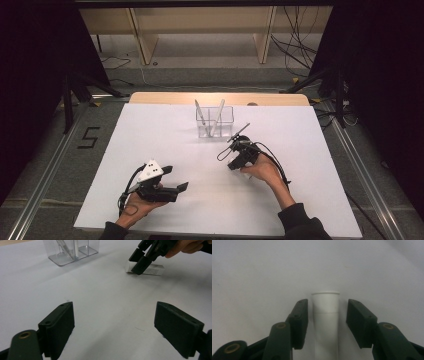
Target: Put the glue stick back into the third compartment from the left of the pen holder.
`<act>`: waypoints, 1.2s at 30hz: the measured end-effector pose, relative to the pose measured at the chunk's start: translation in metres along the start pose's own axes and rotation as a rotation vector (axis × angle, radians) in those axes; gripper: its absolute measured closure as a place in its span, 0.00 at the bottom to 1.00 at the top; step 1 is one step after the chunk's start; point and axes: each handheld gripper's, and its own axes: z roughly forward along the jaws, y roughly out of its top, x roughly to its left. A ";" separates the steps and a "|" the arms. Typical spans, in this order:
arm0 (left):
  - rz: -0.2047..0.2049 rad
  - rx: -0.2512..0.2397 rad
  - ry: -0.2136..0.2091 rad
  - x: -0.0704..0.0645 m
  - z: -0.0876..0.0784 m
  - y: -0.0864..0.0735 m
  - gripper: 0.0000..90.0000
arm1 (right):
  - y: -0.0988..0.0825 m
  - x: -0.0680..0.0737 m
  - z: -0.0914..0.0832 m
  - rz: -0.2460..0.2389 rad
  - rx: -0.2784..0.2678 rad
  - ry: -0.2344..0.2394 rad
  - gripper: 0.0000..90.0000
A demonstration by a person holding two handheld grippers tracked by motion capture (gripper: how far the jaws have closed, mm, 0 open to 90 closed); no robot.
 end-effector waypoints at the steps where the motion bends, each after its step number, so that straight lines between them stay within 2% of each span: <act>1: 0.000 -0.001 0.000 0.000 0.000 0.000 0.18 | 0.000 0.000 0.000 0.002 0.004 0.002 0.61; 15: 0.005 0.001 -0.004 -0.001 0.000 0.000 0.18 | 0.001 0.005 0.000 -0.036 0.035 -0.034 0.74; 26: 0.006 0.003 -0.002 -0.001 0.000 0.000 0.18 | 0.000 0.007 -0.001 -0.038 0.044 -0.053 0.75; 36: 0.007 0.003 0.000 -0.001 0.000 0.000 0.18 | -0.005 0.004 -0.007 -0.027 -0.004 -0.044 0.76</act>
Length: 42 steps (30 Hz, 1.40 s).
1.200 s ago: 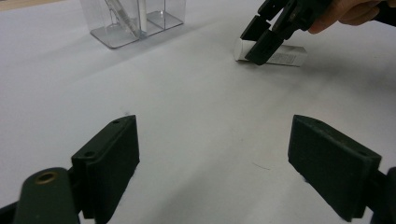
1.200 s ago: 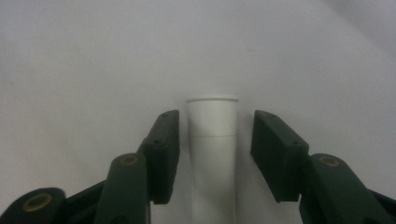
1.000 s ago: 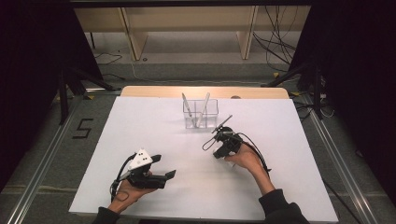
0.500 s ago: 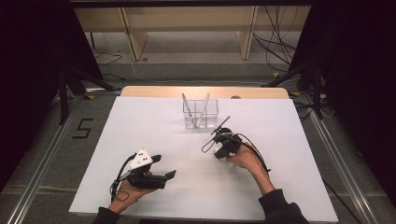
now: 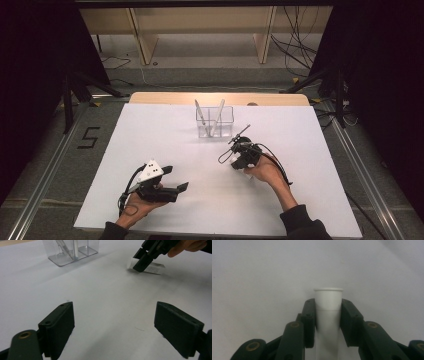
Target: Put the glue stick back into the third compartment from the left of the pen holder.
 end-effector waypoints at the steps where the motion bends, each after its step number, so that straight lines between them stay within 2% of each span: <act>1: 0.000 0.000 0.001 0.000 0.000 0.000 0.18 | -0.001 -0.001 -0.001 0.002 -0.006 0.003 0.76; 12: -0.002 0.001 -0.001 0.000 0.000 0.000 0.18 | -0.004 -0.008 -0.015 0.030 -0.112 0.040 0.75; 19: -0.006 -0.005 0.000 0.000 0.000 0.000 0.18 | -0.003 -0.010 -0.029 0.046 -0.267 0.041 0.75; 25: -0.006 -0.009 0.000 0.001 -0.001 0.000 0.18 | -0.001 -0.018 -0.038 0.108 -0.413 0.036 0.75; 31: -0.006 -0.014 -0.002 0.001 -0.001 0.001 0.18 | 0.005 -0.023 -0.046 0.165 -0.509 0.034 0.75; 34: -0.007 -0.017 -0.002 0.001 -0.002 0.001 0.18 | 0.009 -0.027 -0.048 0.188 -0.543 0.047 0.75; 42: -0.013 -0.023 -0.004 0.001 -0.002 0.001 0.18 | 0.024 -0.034 -0.054 0.228 -0.585 0.056 0.75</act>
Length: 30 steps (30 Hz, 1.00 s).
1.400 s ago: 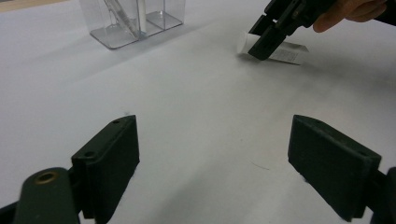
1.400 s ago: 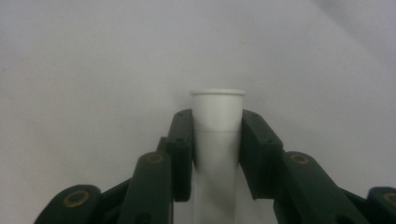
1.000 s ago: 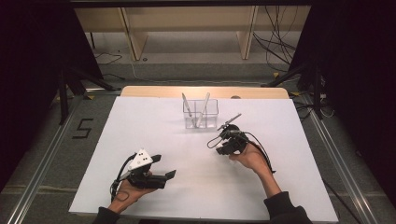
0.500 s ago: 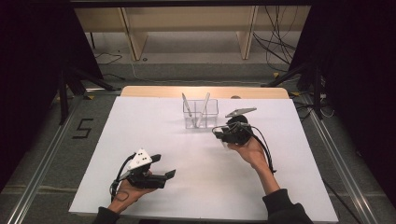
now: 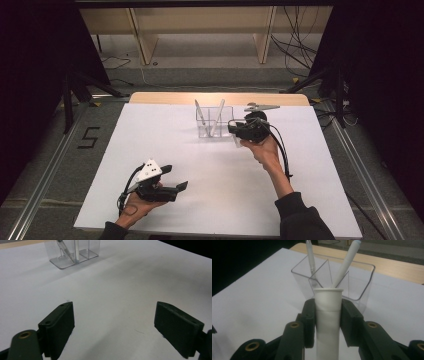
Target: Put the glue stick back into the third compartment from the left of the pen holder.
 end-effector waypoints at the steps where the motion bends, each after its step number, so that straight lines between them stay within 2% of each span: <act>1: -0.002 0.000 -0.004 0.000 0.000 0.000 0.18 | 0.002 -0.001 0.000 0.005 -0.010 0.002 0.75; 6: -0.013 -0.007 -0.011 0.001 -0.002 0.001 0.18 | 0.012 -0.005 0.001 0.034 -0.039 0.002 0.75; 16: -0.012 -0.008 -0.010 0.001 -0.002 0.001 0.18 | 0.034 -0.004 0.008 0.034 -0.072 -0.017 0.75; 22: -0.010 -0.007 -0.010 0.001 -0.002 0.001 0.18 | 0.044 -0.004 0.014 0.038 -0.084 -0.039 0.75; 30: -0.012 -0.011 -0.012 0.001 -0.002 0.001 0.18 | 0.050 -0.011 0.025 0.052 -0.091 -0.085 0.75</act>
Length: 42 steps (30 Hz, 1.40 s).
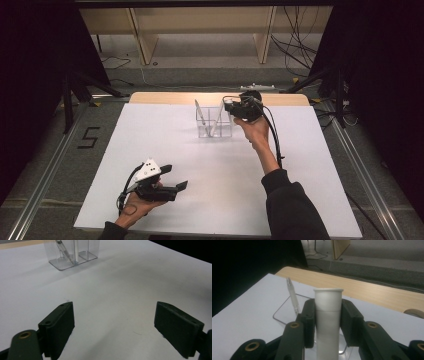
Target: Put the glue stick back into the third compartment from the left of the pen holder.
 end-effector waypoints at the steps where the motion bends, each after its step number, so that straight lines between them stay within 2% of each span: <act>1: 0.001 0.001 0.000 0.000 0.000 0.000 0.18 | 0.001 -0.001 0.002 0.004 -0.001 -0.006 0.75; 11: 0.000 0.000 -0.001 0.001 0.000 0.000 0.18 | 0.009 0.002 0.016 -0.005 -0.008 -0.048 0.75; 22: 0.000 -0.001 -0.003 0.000 0.000 0.000 0.18 | 0.014 -0.004 0.024 0.016 -0.013 -0.082 0.75; 30: 0.004 0.003 -0.001 0.000 0.000 0.000 0.18 | 0.014 -0.003 0.028 0.011 -0.024 -0.087 0.75; 42: 0.010 0.002 -0.005 0.000 0.000 0.000 0.18 | 0.012 -0.005 0.037 0.014 -0.006 -0.103 0.75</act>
